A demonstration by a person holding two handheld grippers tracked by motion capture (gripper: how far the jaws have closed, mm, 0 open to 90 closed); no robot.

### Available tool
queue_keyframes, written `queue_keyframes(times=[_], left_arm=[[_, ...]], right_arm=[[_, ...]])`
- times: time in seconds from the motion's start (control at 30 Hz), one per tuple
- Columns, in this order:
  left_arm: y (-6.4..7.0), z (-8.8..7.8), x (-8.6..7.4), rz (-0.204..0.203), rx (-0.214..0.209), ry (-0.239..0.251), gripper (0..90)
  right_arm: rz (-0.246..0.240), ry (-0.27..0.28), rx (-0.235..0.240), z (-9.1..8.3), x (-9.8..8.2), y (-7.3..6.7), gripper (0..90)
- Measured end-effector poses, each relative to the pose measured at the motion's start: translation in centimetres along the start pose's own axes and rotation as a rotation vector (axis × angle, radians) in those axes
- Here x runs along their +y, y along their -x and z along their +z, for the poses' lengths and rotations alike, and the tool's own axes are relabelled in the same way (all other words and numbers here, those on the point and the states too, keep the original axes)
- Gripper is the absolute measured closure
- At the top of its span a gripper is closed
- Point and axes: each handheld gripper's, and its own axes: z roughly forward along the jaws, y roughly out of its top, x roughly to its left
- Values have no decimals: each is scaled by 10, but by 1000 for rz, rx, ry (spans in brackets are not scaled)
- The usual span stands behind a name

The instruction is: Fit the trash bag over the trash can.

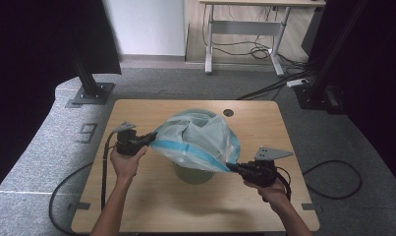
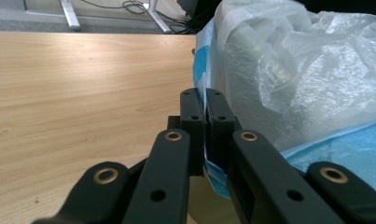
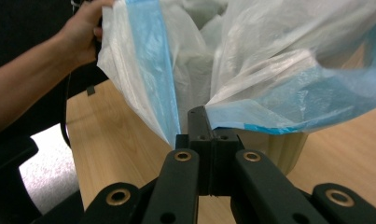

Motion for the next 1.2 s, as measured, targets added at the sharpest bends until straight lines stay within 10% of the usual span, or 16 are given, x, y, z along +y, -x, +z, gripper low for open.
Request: queue_keyframes(times=[0.47, 1.2], left_arm=[[-3, 12, -6, -12, -13, -34, 887], [-5, 10, -13, -17, -17, -37, 888]], right_arm=[[90, -12, 68, 26, -35, 10, 887], [50, -47, 58, 40, -47, 3, 886]])
